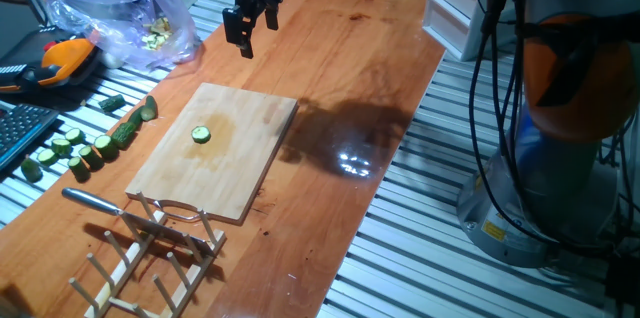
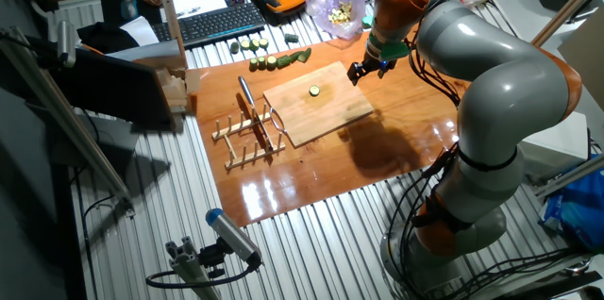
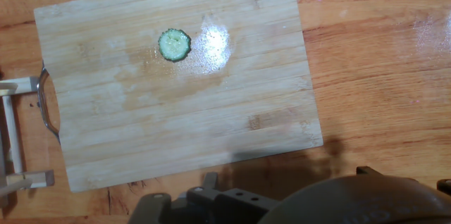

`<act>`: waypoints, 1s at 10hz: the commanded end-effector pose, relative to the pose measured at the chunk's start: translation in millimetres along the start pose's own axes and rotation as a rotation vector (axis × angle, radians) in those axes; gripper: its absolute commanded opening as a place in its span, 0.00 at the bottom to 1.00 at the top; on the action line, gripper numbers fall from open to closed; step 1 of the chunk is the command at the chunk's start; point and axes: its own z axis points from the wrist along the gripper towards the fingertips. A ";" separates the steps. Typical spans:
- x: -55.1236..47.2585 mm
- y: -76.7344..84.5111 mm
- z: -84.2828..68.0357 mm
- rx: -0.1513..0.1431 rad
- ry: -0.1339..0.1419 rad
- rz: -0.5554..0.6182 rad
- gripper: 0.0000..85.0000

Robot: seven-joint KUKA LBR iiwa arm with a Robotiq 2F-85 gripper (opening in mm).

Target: Chop the cucumber into shreds

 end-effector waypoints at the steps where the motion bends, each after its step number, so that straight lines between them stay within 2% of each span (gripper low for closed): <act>1: 0.0 0.0 -0.2 -0.002 0.168 -0.193 0.00; 10: 0.1 0.1 -0.1 -0.004 0.170 -0.210 0.00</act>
